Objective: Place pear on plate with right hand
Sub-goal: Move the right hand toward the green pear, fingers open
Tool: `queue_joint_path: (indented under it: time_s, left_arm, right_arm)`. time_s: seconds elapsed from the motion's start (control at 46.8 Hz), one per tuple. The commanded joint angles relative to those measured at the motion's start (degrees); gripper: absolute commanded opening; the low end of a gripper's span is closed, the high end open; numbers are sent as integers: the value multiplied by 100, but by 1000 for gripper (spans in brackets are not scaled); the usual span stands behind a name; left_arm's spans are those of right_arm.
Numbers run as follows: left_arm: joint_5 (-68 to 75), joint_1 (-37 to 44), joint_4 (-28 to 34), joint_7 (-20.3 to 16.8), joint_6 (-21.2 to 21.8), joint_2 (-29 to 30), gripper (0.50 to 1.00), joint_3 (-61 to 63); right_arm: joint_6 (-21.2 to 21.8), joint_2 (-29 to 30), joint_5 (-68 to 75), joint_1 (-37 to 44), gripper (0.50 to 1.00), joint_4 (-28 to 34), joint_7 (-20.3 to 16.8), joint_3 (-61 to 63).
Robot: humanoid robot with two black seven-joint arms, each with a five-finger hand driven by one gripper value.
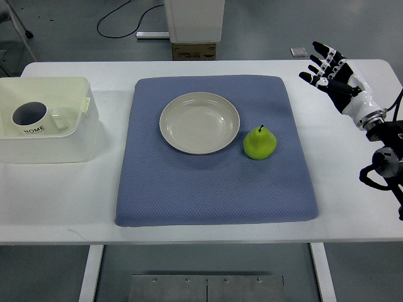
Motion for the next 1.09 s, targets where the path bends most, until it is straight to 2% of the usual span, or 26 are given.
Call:
queue_joint_path:
  time_s: [0.0,0.128,0.278,0.791,1.069]
  left_arm:
    - [1,1,0,1,0,0,1000,1]
    - [1,1,0,1,0,0,1000,1]
    - [1,1,0,1,0,0,1000,1]
    - [1,1,0,1,0,0,1000,1]
    - [1,1,0,-7,0,0,1000,1]
  right_arm:
    - [4,-103,8,3,1000,4,323,-374]
    - [4,-182,35,3,1000,91,745,-936]
    - [-5,-226,35,3,1000,258,992,-1438]
    - [-14,-147,35,-23,1000,285,1020,-2317]
    - [-101,-51,35,-85,1000,276,1020,-2361]
